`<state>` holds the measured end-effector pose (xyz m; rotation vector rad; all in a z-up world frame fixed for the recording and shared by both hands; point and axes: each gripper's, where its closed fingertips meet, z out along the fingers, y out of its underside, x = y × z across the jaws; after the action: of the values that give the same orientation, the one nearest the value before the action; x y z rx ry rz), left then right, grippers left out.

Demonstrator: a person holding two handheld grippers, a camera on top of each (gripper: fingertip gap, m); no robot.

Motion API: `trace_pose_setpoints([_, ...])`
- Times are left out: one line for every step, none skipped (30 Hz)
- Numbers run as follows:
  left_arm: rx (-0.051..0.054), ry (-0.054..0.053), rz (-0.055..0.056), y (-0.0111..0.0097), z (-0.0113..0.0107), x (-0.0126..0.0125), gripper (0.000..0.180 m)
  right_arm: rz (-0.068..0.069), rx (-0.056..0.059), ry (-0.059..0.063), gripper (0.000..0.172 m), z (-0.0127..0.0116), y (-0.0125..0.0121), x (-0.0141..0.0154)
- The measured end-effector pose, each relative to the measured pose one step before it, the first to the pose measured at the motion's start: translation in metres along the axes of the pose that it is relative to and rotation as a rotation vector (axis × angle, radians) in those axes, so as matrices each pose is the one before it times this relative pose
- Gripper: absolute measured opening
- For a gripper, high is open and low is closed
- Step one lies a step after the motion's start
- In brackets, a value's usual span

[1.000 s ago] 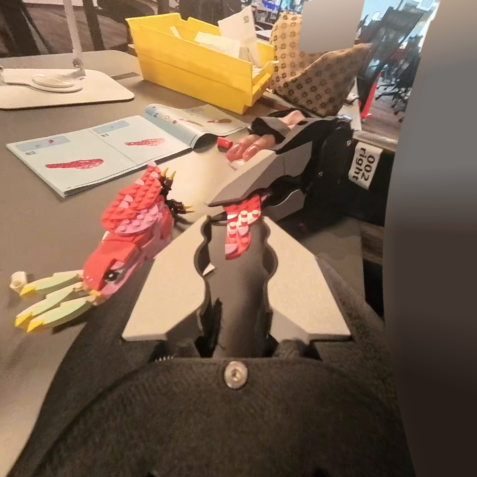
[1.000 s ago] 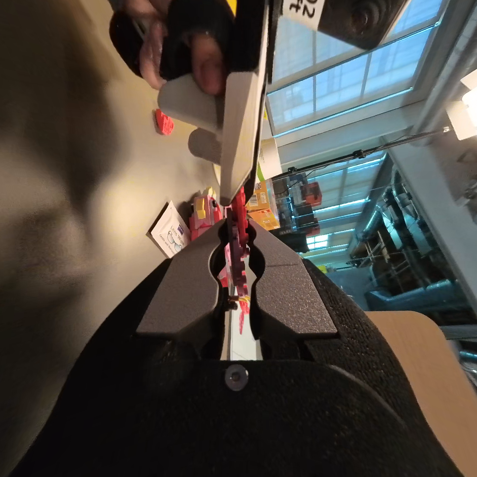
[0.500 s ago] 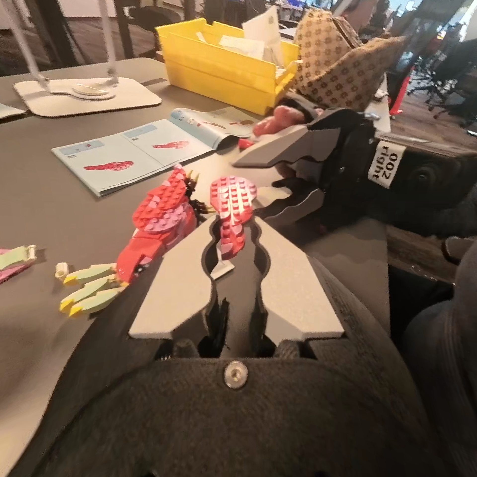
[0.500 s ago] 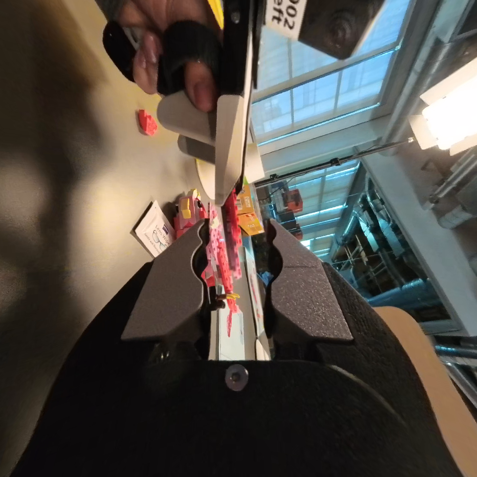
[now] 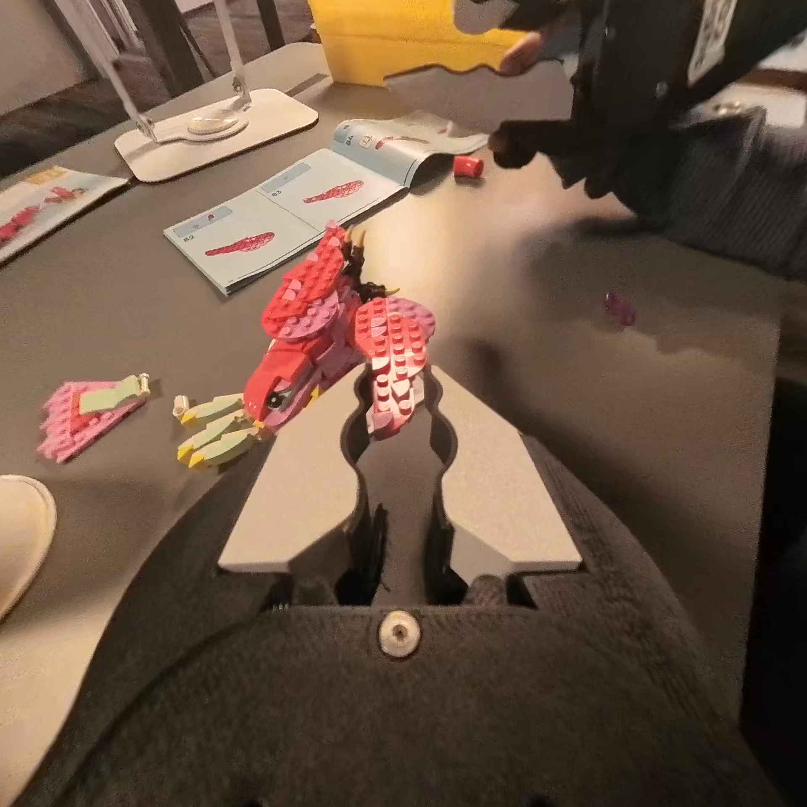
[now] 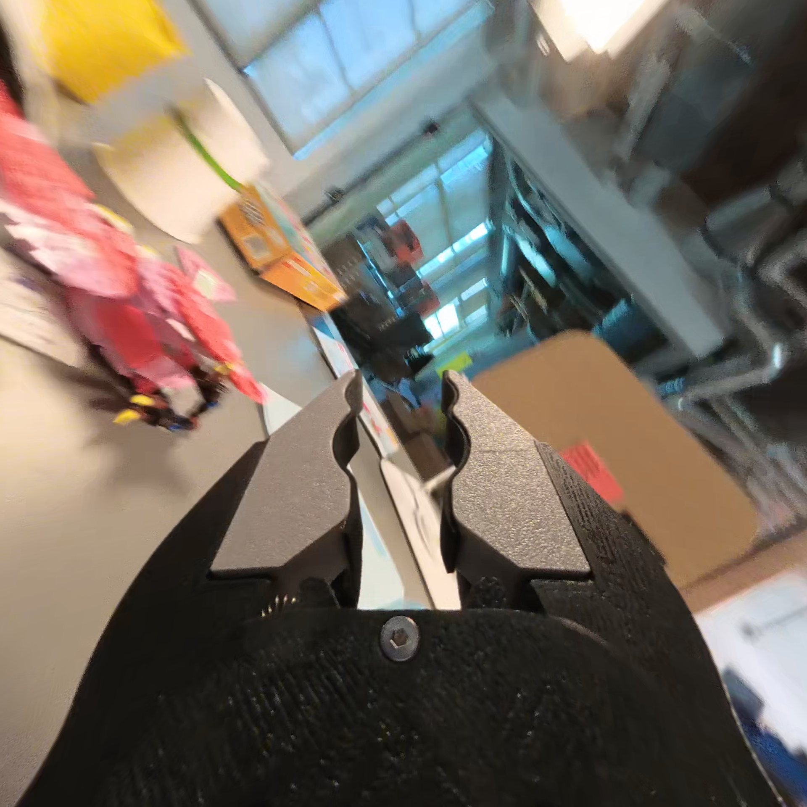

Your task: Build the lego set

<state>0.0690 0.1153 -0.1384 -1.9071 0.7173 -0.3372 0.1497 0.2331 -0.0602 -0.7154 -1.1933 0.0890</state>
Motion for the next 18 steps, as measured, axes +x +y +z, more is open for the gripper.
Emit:
trace_pose_setpoints([-0.0053, -0.009, 0.0181, -0.00075, 0.00107, 0.00086, 0.022, 0.0524, 0.0067, -0.0316, 0.034, -0.00015, 0.0002, -0.00178])
trace_pose_setpoints([-0.0045, -0.0028, 0.0052, -0.00092, 0.00111, 0.00068, 0.022, 0.06, 0.0215, -0.0738, 0.035, 0.00043, -0.00443, -0.0089])
trace_pose_setpoints([0.0013, -0.001, -0.0062, -0.0016, 0.00076, -0.00002, 0.022, 0.0446, 0.019, -0.0967, 0.038, 0.00127, -0.00631, -0.01462])
trace_pose_setpoints([0.0071, -0.0024, -0.0139, -0.00228, 0.00032, -0.00109, 0.022, -0.0018, -0.0024, -0.0824, 0.042, 0.00324, -0.00489, -0.01567])
trace_pose_setpoints([0.0101, -0.0008, -0.018, -0.00266, -0.0003, -0.00163, 0.022, -0.0493, -0.0183, -0.058, 0.047, 0.00474, -0.00317, -0.01488])
trace_pose_setpoints([0.0122, 0.0031, -0.0208, -0.00304, -0.0007, -0.00153, 0.022, -0.0627, -0.0094, -0.0461, 0.05, 0.00558, -0.00437, -0.01459])
trace_pose_setpoints([0.0149, 0.0077, -0.0204, -0.00346, -0.00135, -0.00095, 0.021, -0.0509, 0.005, -0.0393, 0.051, 0.00577, -0.00617, -0.01305])
trace_pose_setpoints([0.0147, 0.0137, -0.016, -0.00341, -0.00147, 0.00012, 0.021, -0.0386, 0.0074, -0.0281, 0.052, 0.00524, -0.00628, -0.01022])
trace_pose_setpoints([0.0117, 0.0134, -0.0105, -0.00308, -0.00167, 0.00062, 0.021, -0.0328, 0.005, -0.0096, 0.052, 0.00456, -0.00516, -0.00632])
trace_pose_setpoints([0.0086, 0.0162, -0.0061, -0.00246, -0.00138, 0.00145, 0.021, -0.0343, 0.0018, 0.0092, 0.052, 0.00343, -0.00374, -0.00278])
trace_pose_setpoints([0.0067, 0.0226, -0.0042, -0.002, -0.00128, 0.00276, 0.021, -0.0369, 0.0012, 0.0203, 0.051, 0.00199, -0.00271, -0.00035])
trace_pose_setpoints([0.008, 0.0264, -0.0033, -0.00193, -0.00102, 0.00385, 0.021, -0.0303, 0.0045, 0.0239, 0.044, 0.00078, -0.00255, 0.00092])
trace_pose_setpoints([0.0063, 0.0207, -0.0039, -0.00141, -0.00077, 0.00321, 0.021, -0.0157, 0.0091, 0.0167, 0.036, -0.00006, -0.00284, 0.00094])
trace_pose_setpoints([0.0015, 0.0072, -0.002, -0.00045, -0.00038, 0.00137, 0.022, 0.001, 0.0136, 0.0079, 0.03, -0.00064, -0.00316, 0.0008])
trace_pose_setpoints([-0.0023, 0.0062, 0.0043, 0.00054, -0.00005, 0.00134, 0.022, 0.0093, 0.0119, 0.001, 0.025, -0.0009, -0.00262, 0.00068])
trace_pose_setpoints([-0.0043, 0.0084, 0.0062, 0.00104, 0.00035, 0.0015, 0.022, 0.0105, 0.0043, -0.0116, 0.015, -0.00104, -0.00114, -0.00063])
trace_pose_setpoints([0.0004, 0.0034, 0.0044, 0.00066, 0.0005, 0.00078, 0.022, 0.0176, -0.004, -0.0274, 0.007, -0.00072, 0.0004, -0.0022])
trace_pose_setpoints([0.0049, -0.005, 0.0038, 0.00013, 0.00054, -0.00022, 0.02, 0.0298, -0.0126, -0.0358, 0.006, -0.00058, 0.00124, -0.00238])
